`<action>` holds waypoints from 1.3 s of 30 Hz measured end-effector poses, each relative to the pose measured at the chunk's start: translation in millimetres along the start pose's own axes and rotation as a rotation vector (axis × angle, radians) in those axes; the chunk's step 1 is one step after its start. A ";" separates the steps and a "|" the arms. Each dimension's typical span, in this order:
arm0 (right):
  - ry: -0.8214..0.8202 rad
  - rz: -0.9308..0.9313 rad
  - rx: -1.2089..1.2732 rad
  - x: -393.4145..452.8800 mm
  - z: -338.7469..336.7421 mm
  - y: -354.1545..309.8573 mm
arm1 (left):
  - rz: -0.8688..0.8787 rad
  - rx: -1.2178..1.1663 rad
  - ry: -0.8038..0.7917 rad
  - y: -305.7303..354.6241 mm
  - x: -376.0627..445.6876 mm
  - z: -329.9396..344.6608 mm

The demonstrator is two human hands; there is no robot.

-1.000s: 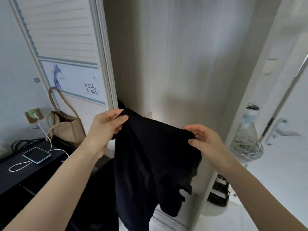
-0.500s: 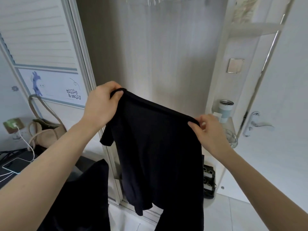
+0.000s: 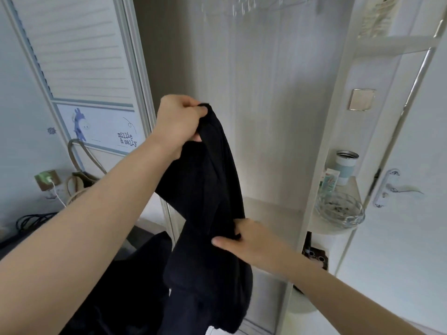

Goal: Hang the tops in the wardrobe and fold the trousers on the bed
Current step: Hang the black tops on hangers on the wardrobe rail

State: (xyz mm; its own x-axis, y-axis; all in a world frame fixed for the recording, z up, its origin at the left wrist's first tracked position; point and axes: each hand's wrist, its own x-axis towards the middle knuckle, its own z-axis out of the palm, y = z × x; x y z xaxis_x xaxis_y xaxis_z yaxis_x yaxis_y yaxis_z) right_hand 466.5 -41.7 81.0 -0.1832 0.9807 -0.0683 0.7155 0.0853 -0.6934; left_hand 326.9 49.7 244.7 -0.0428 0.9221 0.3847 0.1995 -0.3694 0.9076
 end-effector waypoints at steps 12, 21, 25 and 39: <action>0.357 0.021 0.394 7.4 -114.4 -1.9 | -0.230 0.205 0.202 -52.4 48.5 -80.1; 0.495 -0.050 0.464 18.8 -157.3 -41.8 | -0.291 0.067 0.097 -82.4 40.8 -70.6; 0.612 -0.053 0.454 23.9 -171.6 -45.5 | -0.162 0.226 -0.028 -87.9 34.8 -69.0; 0.872 -0.212 -0.131 28.8 -173.5 0.2 | 0.022 0.421 -0.571 -77.6 -1.8 -61.7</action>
State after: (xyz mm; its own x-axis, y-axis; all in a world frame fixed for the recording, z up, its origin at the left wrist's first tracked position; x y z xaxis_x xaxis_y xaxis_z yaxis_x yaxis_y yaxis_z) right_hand 578.2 17.2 203.4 0.2177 0.7231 0.6556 0.8057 0.2459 -0.5388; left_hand 251.1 69.6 183.9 0.4621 0.8742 0.1489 0.5613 -0.4184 0.7141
